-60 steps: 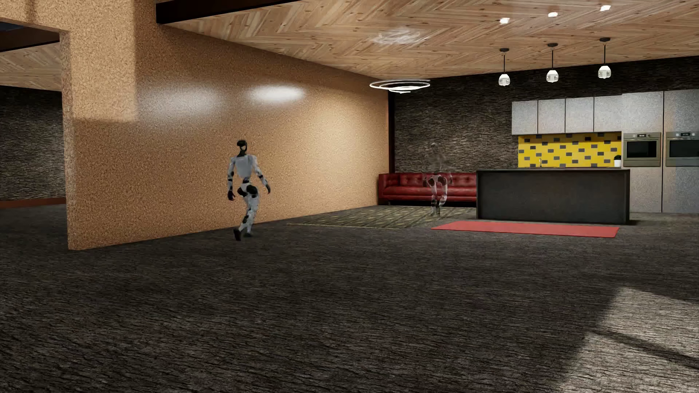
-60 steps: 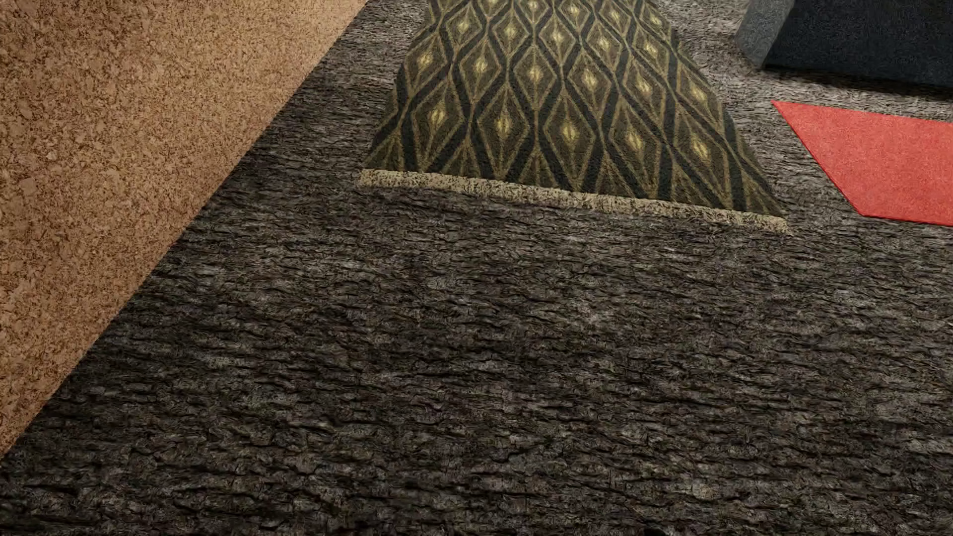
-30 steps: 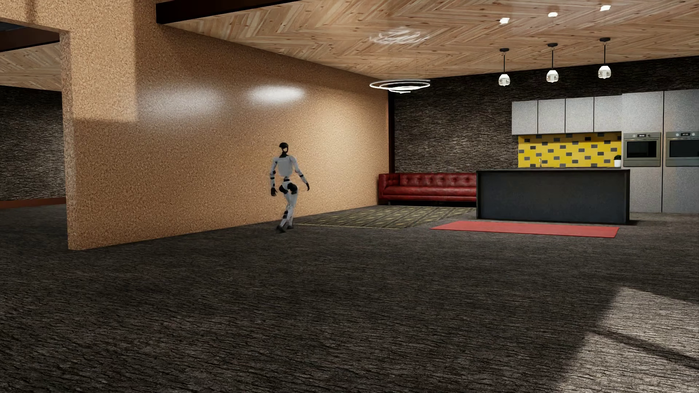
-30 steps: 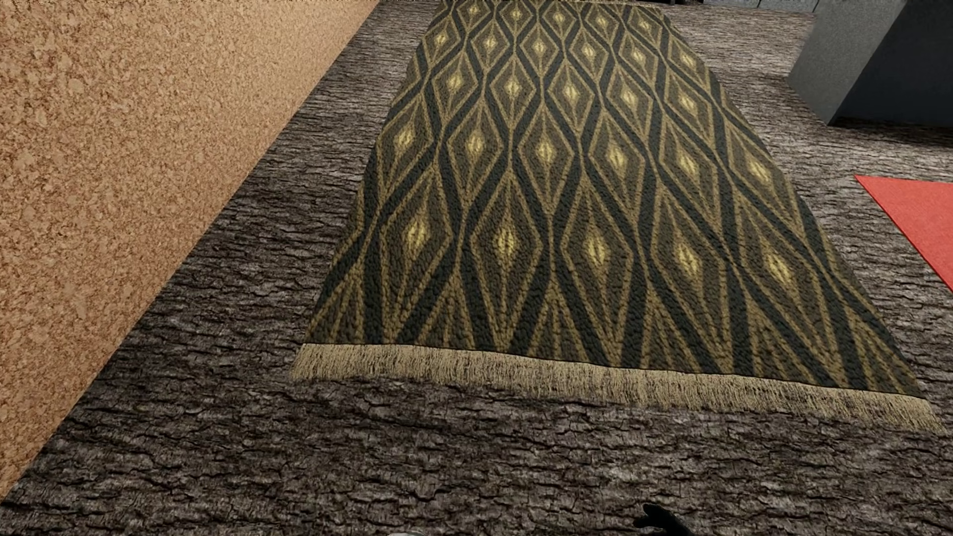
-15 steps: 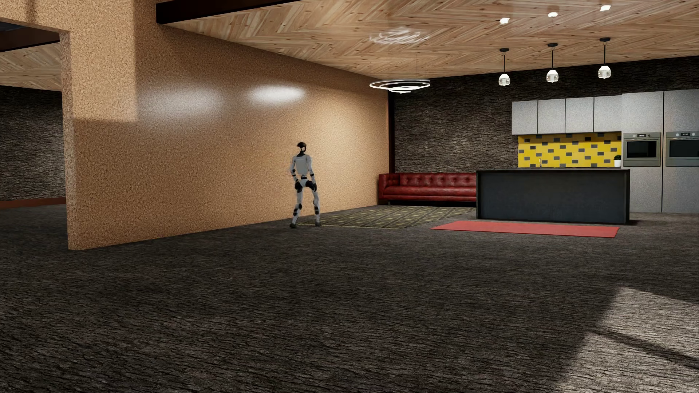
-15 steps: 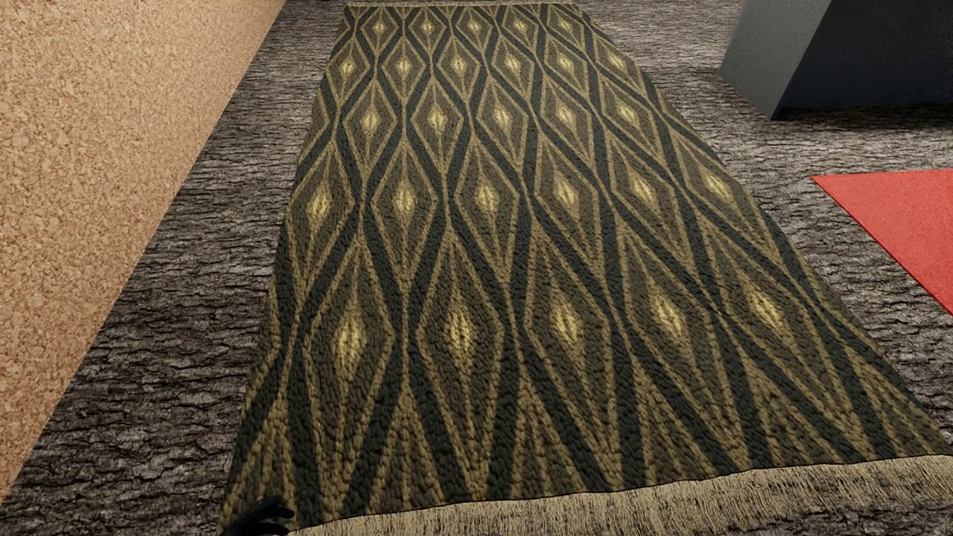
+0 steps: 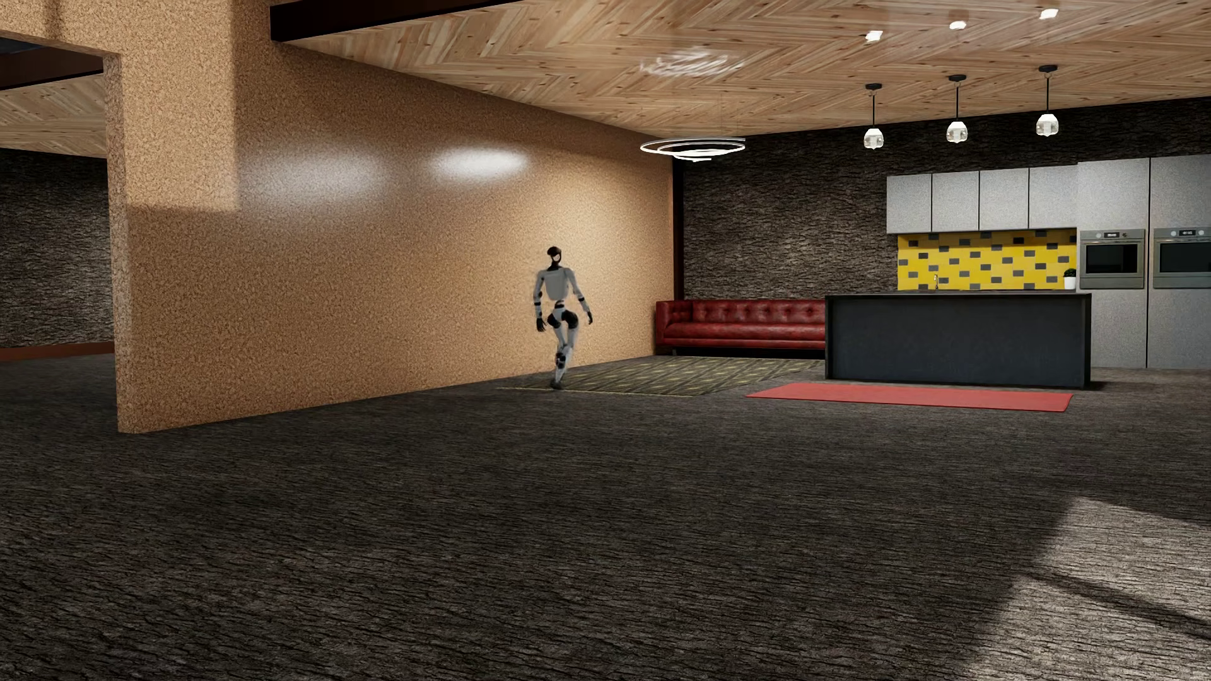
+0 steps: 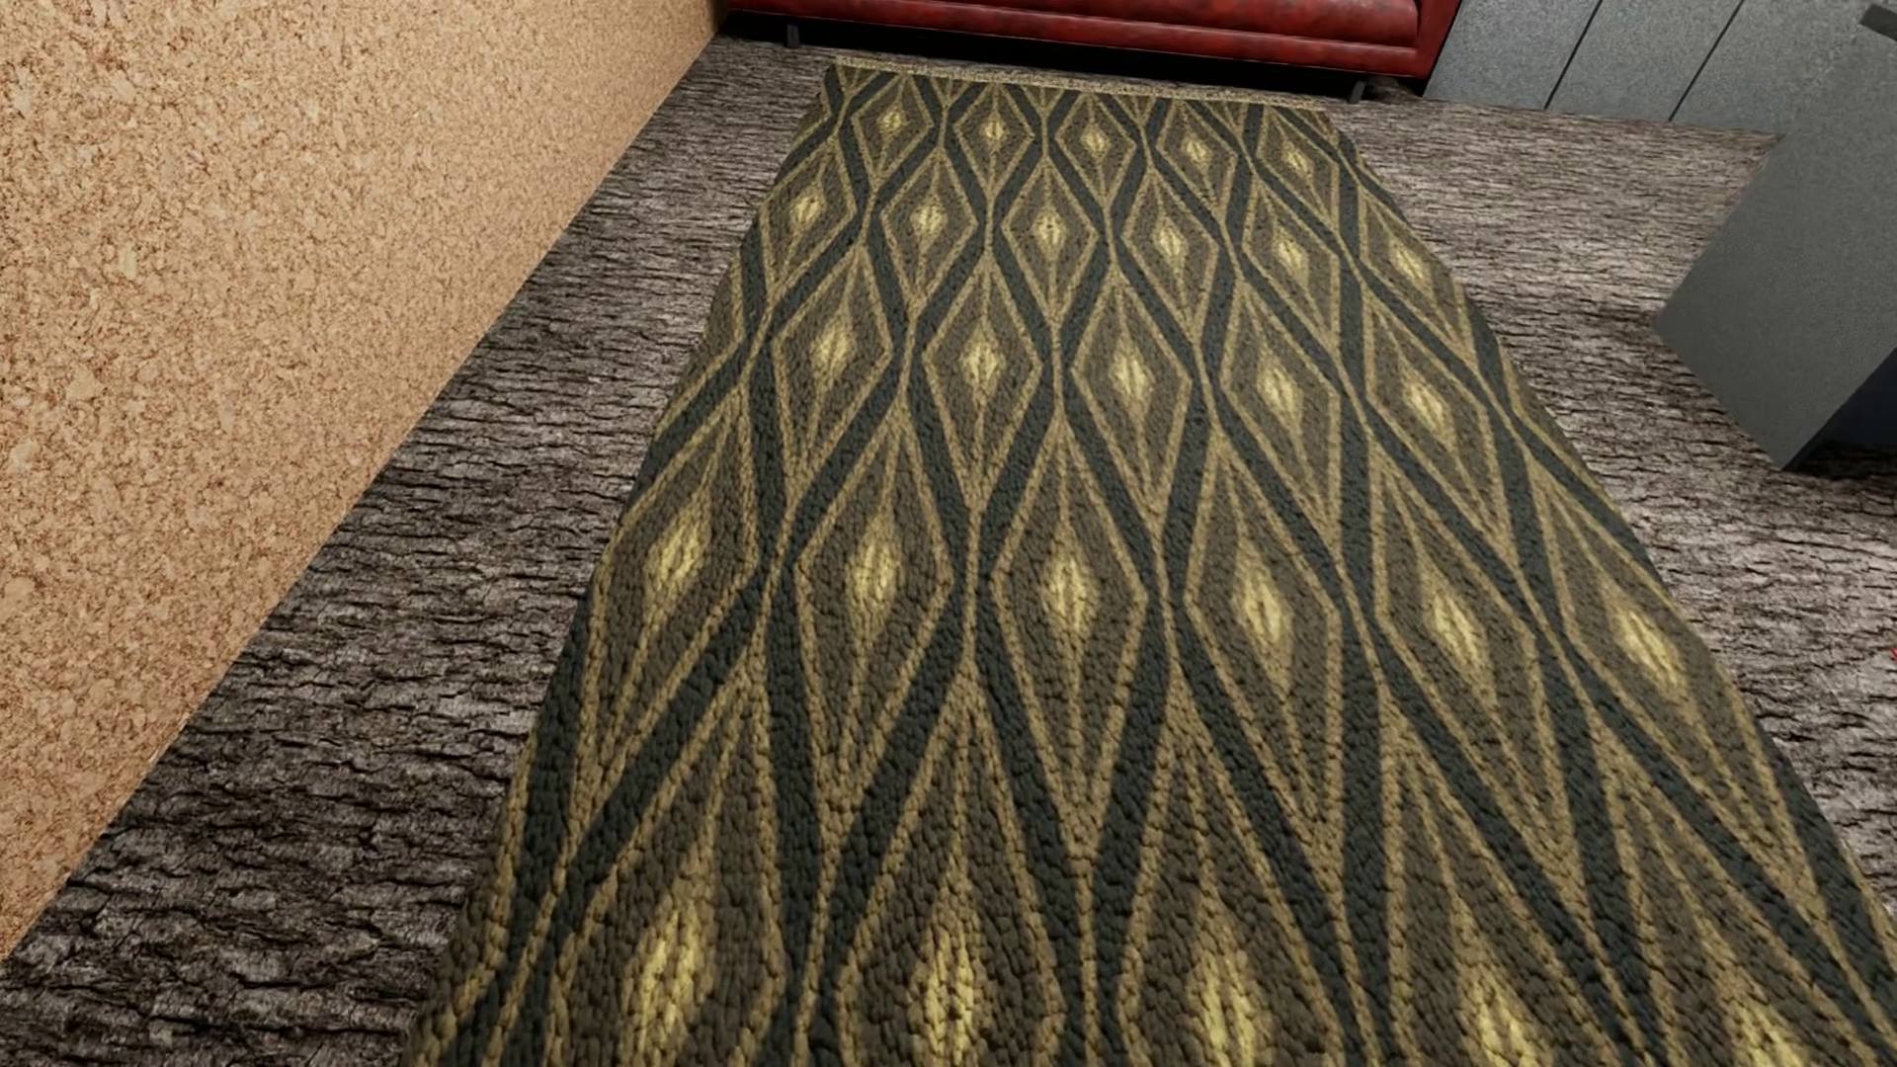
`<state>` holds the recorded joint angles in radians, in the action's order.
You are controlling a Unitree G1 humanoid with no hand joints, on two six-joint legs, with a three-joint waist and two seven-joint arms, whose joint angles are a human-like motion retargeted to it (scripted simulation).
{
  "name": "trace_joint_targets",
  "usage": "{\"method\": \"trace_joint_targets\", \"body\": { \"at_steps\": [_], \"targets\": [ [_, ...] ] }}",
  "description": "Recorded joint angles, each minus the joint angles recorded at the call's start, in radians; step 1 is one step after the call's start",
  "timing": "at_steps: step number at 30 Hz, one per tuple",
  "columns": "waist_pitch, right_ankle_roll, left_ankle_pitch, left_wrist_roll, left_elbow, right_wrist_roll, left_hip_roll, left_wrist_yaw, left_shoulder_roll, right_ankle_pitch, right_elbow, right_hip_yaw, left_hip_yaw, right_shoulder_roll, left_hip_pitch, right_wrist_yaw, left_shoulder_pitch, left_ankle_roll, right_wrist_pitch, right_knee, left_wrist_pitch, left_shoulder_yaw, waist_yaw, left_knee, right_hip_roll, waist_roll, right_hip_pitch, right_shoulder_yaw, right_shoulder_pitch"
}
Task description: Move forward
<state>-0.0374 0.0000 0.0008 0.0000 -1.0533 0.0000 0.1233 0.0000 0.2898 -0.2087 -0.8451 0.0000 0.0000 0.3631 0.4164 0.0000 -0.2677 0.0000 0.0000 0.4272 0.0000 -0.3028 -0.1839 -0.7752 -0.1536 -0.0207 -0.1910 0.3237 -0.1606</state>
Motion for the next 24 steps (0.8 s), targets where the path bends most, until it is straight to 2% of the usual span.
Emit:
{"method": "trace_joint_targets", "body": {
  "at_steps": [1,2,3,4,5,6,7,8,9,11,13,16,17,18,19,20,21,22,23,24],
  "targets": [
    [0.015,0.0,0.052,0.0,0.005,0.0,-0.002,0.0,-0.005,-0.037,0.014,0.0,0.0,0.004,0.011,0.0,-0.013,0.0,0.0,-0.002,0.0,0.022,-0.023,0.15,0.003,-0.002,-0.023,-0.021,0.034],
    [0.026,0.0,0.34,0.0,-0.021,0.0,-0.009,0.0,-0.008,-0.059,0.035,0.0,0.0,0.004,0.001,0.0,-0.025,0.0,0.0,0.001,0.0,0.013,-0.038,0.614,0.019,0.001,-0.052,-0.035,0.06],
    [0.027,0.0,0.22,0.0,-0.03,0.0,-0.014,0.0,-0.015,-0.046,0.053,0.0,0.0,0.003,0.023,0.0,-0.036,0.0,0.0,0.004,0.0,0.027,-0.054,0.342,0.033,0.001,-0.079,-0.048,0.084],
    [0.022,0.0,0.06,0.0,-0.047,0.0,-0.029,0.0,-0.017,0.017,0.073,0.0,0.0,-0.003,0.056,0.0,-0.043,0.0,0.0,0.018,0.0,0.017,-0.067,0.237,0.054,0.008,-0.106,-0.074,0.092],
    [0.029,0.0,0.113,0.0,-0.071,0.0,-0.044,0.0,-0.022,0.132,0.07,0.0,0.0,-0.014,0.067,0.0,-0.051,0.0,0.0,0.085,0.0,-0.013,-0.087,0.179,0.07,0.011,-0.102,-0.08,0.09],
    [0.041,0.0,0.114,0.0,-0.094,0.0,-0.059,0.0,-0.028,0.3,0.068,0.0,0.0,-0.034,0.07,0.0,-0.063,0.0,0.0,0.196,0.0,-0.012,-0.085,0.103,0.079,0.019,-0.078,-0.095,0.063],
    [0.042,0.0,0.049,0.0,-0.103,0.0,-0.102,0.0,-0.033,0.454,0.064,0.0,0.0,-0.047,0.031,0.0,-0.073,0.0,0.0,0.332,0.0,0.006,-0.066,0.066,0.096,0.029,-0.024,-0.089,0.031],
    [0.04,0.0,-0.008,0.0,-0.093,0.0,-0.125,0.0,-0.032,0.51,0.059,0.0,0.0,-0.055,-0.015,0.0,-0.067,0.0,0.0,0.528,0.0,-0.002,-0.047,0.061,0.093,0.029,0.081,-0.073,0.023],
    [0.031,0.0,-0.043,0.0,-0.085,0.0,-0.146,0.0,-0.029,0.481,0.038,0.0,0.0,-0.057,-0.086,0.0,-0.052,0.0,0.0,0.702,0.0,-0.021,-0.014,0.074,0.089,0.025,0.175,-0.03,0.012],
    [0.023,0.0,-0.082,0.0,-0.046,0.0,-0.16,0.0,-0.022,0.456,0.01,0.0,0.0,-0.063,-0.237,0.0,-0.009,0.0,0.0,0.859,0.0,-0.018,0.077,0.136,0.078,0.001,0.36,-0.015,-0.032],
    [0.006,0.0,-0.107,0.0,0.016,0.0,-0.145,0.0,-0.006,0.484,-0.038,0.0,0.0,-0.055,-0.395,0.0,0.041,0.0,0.0,0.757,0.0,-0.015,0.19,0.208,0.064,-0.035,0.491,0.004,-0.07],
    [-0.015,0.0,-0.188,0.0,0.141,0.0,-0.126,0.0,0.049,0.652,-0.091,0.0,0.0,-0.049,-0.567,0.0,0.125,0.0,0.0,0.308,0.0,0.018,0.307,0.261,0.071,-0.044,0.597,0.013,-0.138],
    [-0.01,0.0,-0.228,0.0,0.163,0.0,-0.124,0.0,0.064,0.601,-0.119,0.0,0.0,-0.052,-0.586,0.0,0.159,0.0,0.0,0.142,0.0,0.037,0.338,0.255,0.071,-0.043,0.609,0.038,-0.146],
    [-0.005,0.0,-0.264,0.0,0.181,0.0,-0.126,0.0,0.072,0.319,-0.144,0.0,0.0,-0.057,-0.629,0.0,0.18,0.0,0.0,0.031,0.0,0.071,0.354,0.259,0.067,-0.039,0.6,0.05,-0.167],
    [0.004,0.0,-0.271,0.0,0.177,0.0,-0.112,0.0,0.075,0.152,-0.181,0.0,0.0,-0.057,-0.646,0.0,0.209,0.0,0.0,-0.131,0.0,0.082,0.386,0.248,0.069,-0.045,0.597,0.099,-0.171],
    [0.002,0.0,-0.246,0.0,0.179,0.0,-0.097,0.0,0.075,0.101,-0.204,0.0,0.0,-0.062,-0.68,0.0,0.221,0.0,0.0,0.01,0.0,0.101,0.398,0.227,0.062,-0.048,0.605,0.104,-0.192],
    [0.004,0.0,-0.191,0.0,0.174,0.0,-0.081,0.0,0.072,0.184,-0.216,0.0,0.0,-0.071,-0.694,0.0,0.225,0.0,0.0,0.007,0.0,0.115,0.4,0.187,0.039,-0.057,0.638,0.11,-0.206],
    [0.013,0.0,-0.092,0.0,0.171,0.0,-0.059,0.0,0.067,0.346,-0.231,0.0,0.0,-0.079,-0.706,0.0,0.208,0.0,0.0,0.033,0.0,0.135,0.416,0.144,0.021,-0.06,0.638,0.125,-0.221],
    [0.027,0.0,0.079,0.0,0.149,0.0,-0.036,0.0,0.052,0.455,-0.245,0.0,0.0,-0.087,-0.701,0.0,0.186,0.0,0.0,0.086,0.0,0.148,0.409,0.073,-0.005,-0.072,0.651,0.119,-0.233],
    [0.038,0.0,0.286,0.0,0.127,0.0,-0.01,0.0,0.039,0.478,-0.234,0.0,0.0,-0.091,-0.65,0.0,0.151,0.0,0.0,0.138,0.0,0.154,0.4,-0.05,-0.031,-0.08,0.635,0.08,-0.25]
  ]
}}
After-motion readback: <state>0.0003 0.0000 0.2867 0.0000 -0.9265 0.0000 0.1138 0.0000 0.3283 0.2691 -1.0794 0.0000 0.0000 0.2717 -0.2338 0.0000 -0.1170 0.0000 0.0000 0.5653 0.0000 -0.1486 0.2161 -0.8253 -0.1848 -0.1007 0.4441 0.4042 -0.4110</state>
